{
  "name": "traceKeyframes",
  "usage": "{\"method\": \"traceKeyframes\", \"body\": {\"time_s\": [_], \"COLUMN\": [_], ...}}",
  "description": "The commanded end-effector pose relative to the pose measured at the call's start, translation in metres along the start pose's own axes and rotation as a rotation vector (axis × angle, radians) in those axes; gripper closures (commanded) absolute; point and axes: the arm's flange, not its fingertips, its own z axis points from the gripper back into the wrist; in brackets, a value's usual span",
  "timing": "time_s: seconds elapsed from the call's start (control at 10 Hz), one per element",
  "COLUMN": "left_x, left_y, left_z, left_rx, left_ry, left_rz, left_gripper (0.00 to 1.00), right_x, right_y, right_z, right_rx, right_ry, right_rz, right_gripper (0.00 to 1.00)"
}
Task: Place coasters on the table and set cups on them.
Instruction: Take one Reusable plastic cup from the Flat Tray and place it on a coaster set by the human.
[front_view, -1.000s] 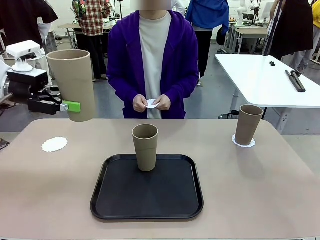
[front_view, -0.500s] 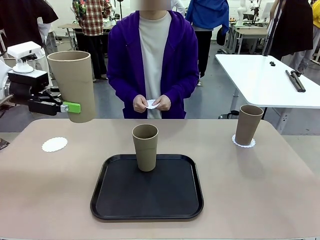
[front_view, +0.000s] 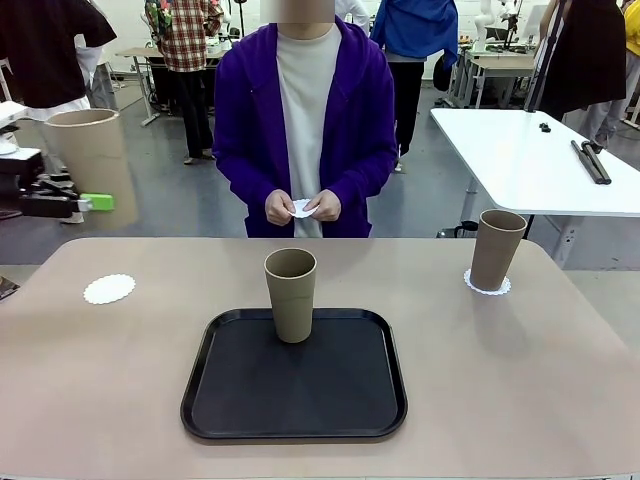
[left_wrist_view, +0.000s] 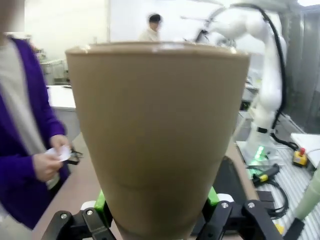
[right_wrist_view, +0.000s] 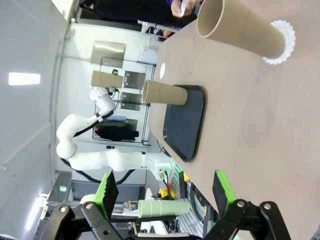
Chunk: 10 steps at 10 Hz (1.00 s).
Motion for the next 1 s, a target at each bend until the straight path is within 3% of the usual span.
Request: {"method": "traceKeyframes", "body": {"time_s": [0.0, 0.4, 0.9], "left_x": [-0.006, -0.035, -0.039], "left_y": [0.026, 0.063, 0.062], "left_z": [0.027, 0.068, 0.073], "left_rx": [0.106, 0.288, 0.277], "left_ry": [-0.044, -0.01, 0.001], "left_rz": [-0.016, -0.019, 0.009], "left_gripper": [0.19, 0.19, 0.19], "right_x": [0.002, 0.002, 0.002], "right_y": [0.0, 0.0, 0.0], "right_z": [0.001, 0.001, 0.001], "right_rx": [0.005, 0.005, 0.005], "right_ry": [0.0, 0.0, 0.0], "right_rz": [-0.001, -0.001, -0.001], "right_gripper": [0.0, 0.0, 0.0]}}
